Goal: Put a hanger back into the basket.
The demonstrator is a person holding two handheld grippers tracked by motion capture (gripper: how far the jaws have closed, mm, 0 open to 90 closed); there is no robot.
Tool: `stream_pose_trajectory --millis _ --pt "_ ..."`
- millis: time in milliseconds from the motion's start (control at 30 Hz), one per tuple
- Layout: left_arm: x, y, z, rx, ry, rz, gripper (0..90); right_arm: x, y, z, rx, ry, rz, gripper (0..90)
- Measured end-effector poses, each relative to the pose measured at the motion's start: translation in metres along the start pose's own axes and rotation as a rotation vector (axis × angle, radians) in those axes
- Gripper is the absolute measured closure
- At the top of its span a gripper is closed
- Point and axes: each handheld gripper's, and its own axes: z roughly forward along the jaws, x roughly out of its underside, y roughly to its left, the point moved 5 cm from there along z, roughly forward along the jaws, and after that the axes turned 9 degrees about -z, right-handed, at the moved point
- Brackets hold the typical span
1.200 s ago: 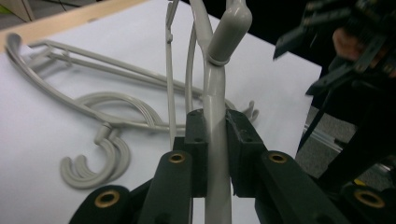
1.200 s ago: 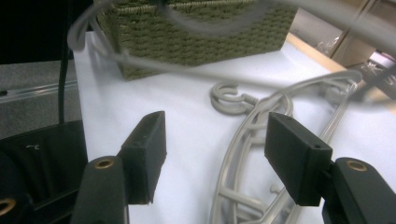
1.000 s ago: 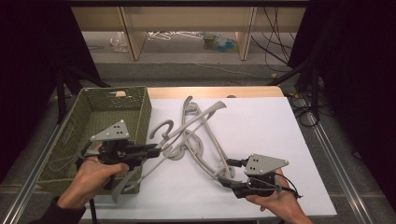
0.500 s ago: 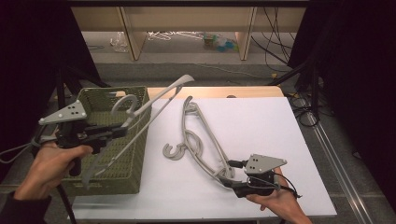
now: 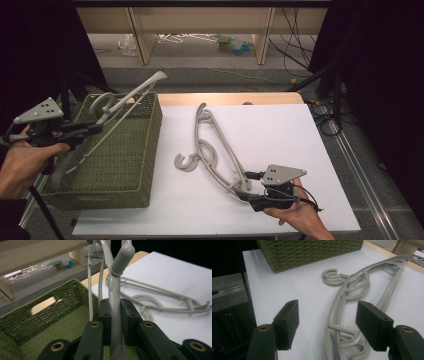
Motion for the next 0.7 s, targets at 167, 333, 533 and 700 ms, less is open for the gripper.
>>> stream_pose_trajectory --millis 167,333,533,700 --pt "0.012 0.025 0.005 -0.031 0.024 -0.012 79.5 0.0 0.0 -0.001 -0.002 0.004 0.001 36.2" --pt "0.026 0.033 0.011 -0.039 0.048 -0.015 79.5 0.0 0.0 -0.001 -0.005 0.003 -0.003 36.0" --pt "0.045 0.045 0.013 -0.06 0.092 -0.025 79.4 0.001 -0.002 0.0 0.007 0.0 0.009 30.1" --pt "0.054 0.051 0.018 -0.061 0.099 -0.063 79.4 0.001 -0.004 -0.001 0.023 0.006 0.02 24.7"
